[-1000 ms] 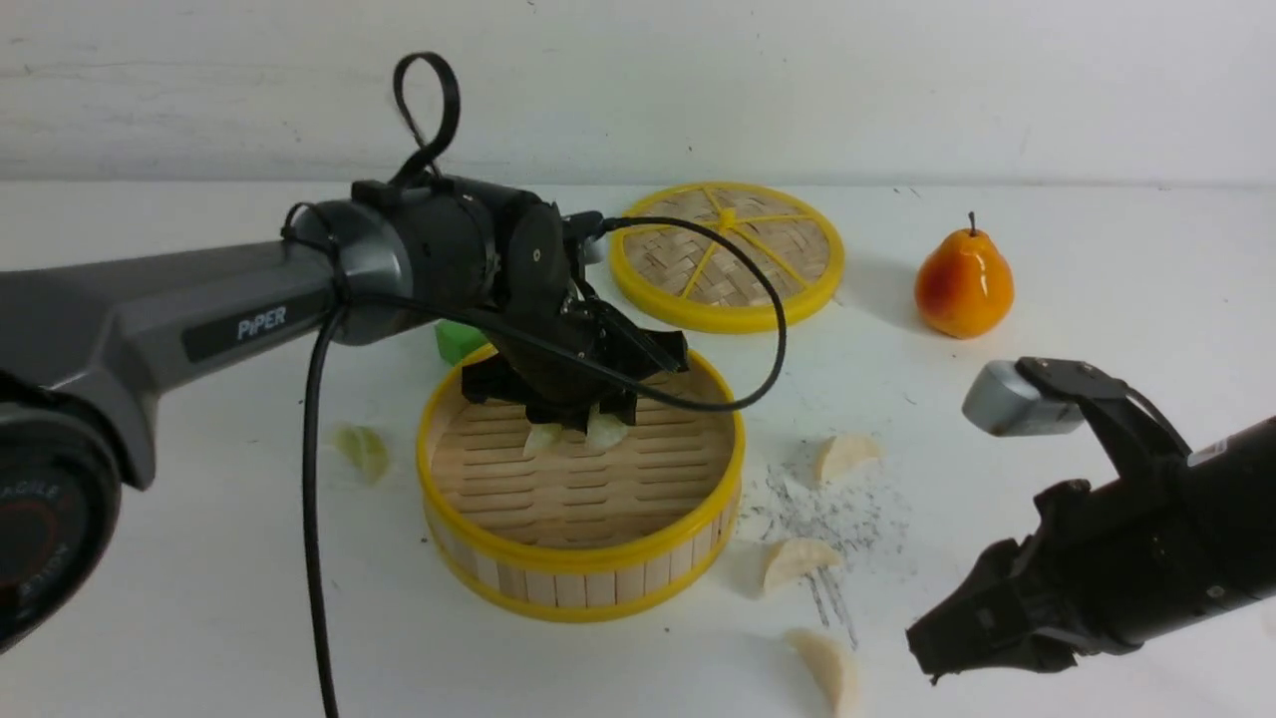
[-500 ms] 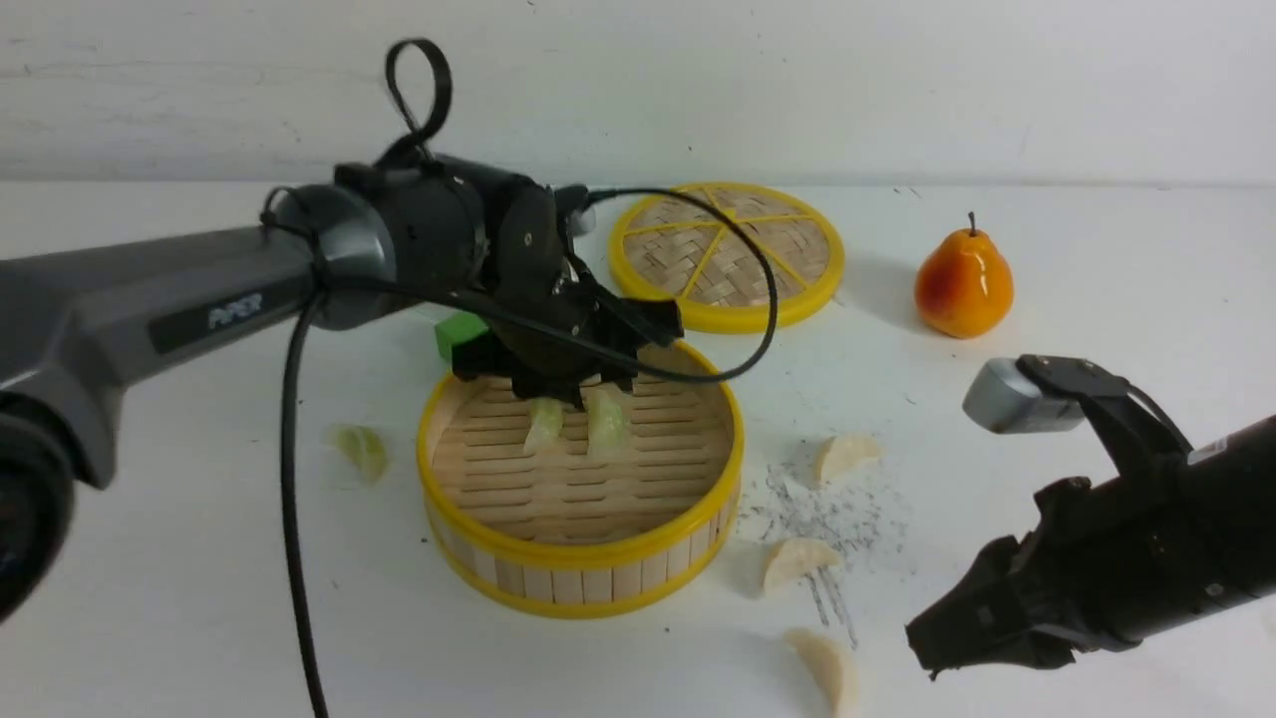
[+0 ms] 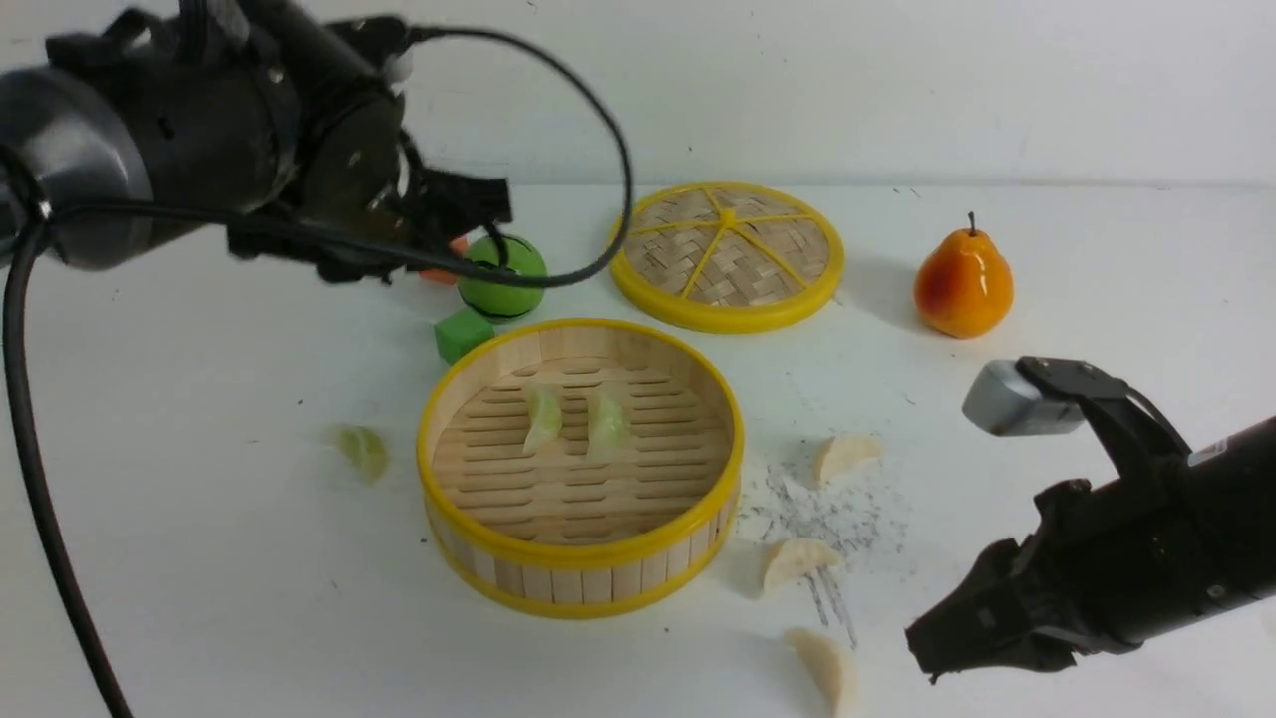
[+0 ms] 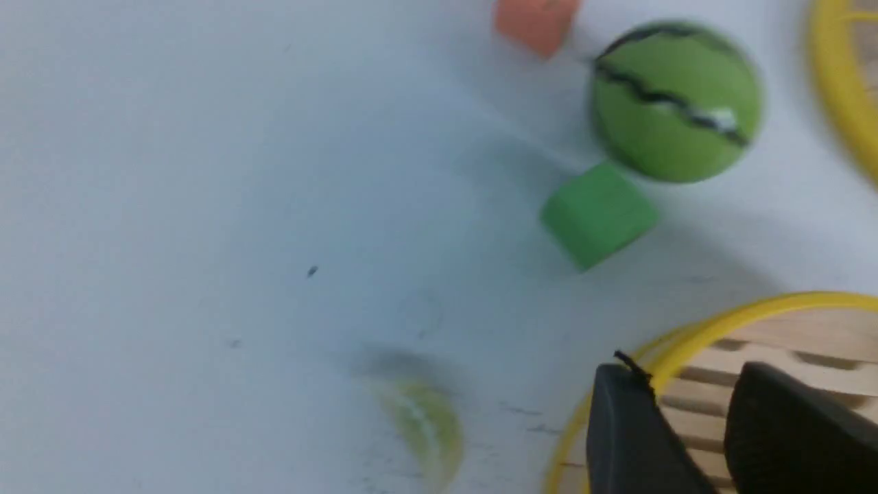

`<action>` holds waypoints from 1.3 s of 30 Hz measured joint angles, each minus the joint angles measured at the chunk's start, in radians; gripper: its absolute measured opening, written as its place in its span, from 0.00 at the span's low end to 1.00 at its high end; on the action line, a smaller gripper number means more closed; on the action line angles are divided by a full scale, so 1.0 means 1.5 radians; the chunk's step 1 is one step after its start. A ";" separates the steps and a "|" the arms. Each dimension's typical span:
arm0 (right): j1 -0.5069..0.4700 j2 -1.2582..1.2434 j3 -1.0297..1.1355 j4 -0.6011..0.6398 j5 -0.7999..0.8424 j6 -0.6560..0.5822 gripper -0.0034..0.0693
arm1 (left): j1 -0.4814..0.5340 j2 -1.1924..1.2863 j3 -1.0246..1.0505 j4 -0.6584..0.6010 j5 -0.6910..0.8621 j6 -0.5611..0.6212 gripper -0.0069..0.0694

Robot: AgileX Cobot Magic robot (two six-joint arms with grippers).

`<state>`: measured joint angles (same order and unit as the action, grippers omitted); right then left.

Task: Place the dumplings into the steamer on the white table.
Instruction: 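Reach for and grasp a dumpling on the table with the left gripper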

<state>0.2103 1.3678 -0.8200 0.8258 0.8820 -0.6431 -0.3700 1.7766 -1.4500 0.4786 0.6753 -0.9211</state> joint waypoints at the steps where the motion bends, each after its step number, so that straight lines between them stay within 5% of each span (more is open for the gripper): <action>1: 0.000 0.000 0.000 0.000 0.000 -0.003 0.31 | 0.021 0.007 0.023 -0.017 -0.017 -0.014 0.36; 9: 0.000 0.000 0.000 0.001 -0.006 -0.006 0.31 | 0.116 0.083 0.057 -0.199 -0.072 -0.009 0.39; 20: 0.000 0.000 0.000 0.002 -0.009 -0.006 0.32 | 0.110 0.158 0.057 -0.161 -0.110 -0.008 0.61; 26: 0.000 0.000 0.000 0.002 -0.009 -0.006 0.33 | 0.110 0.170 0.057 -0.127 -0.114 -0.006 0.53; 29: 0.000 0.000 0.000 0.002 -0.009 -0.007 0.33 | 0.110 0.170 0.057 -0.122 -0.108 0.002 0.36; 34: 0.000 0.000 0.000 0.002 -0.009 -0.013 0.33 | 0.110 0.166 0.055 -0.126 -0.101 0.021 0.34; 39: 0.000 0.000 0.000 0.003 -0.024 -0.026 0.33 | 0.110 0.127 -0.014 -0.196 -0.037 0.132 0.34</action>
<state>0.2103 1.3678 -0.8200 0.8298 0.8457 -0.6818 -0.2053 1.9673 -1.4710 0.1848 0.6193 -0.7232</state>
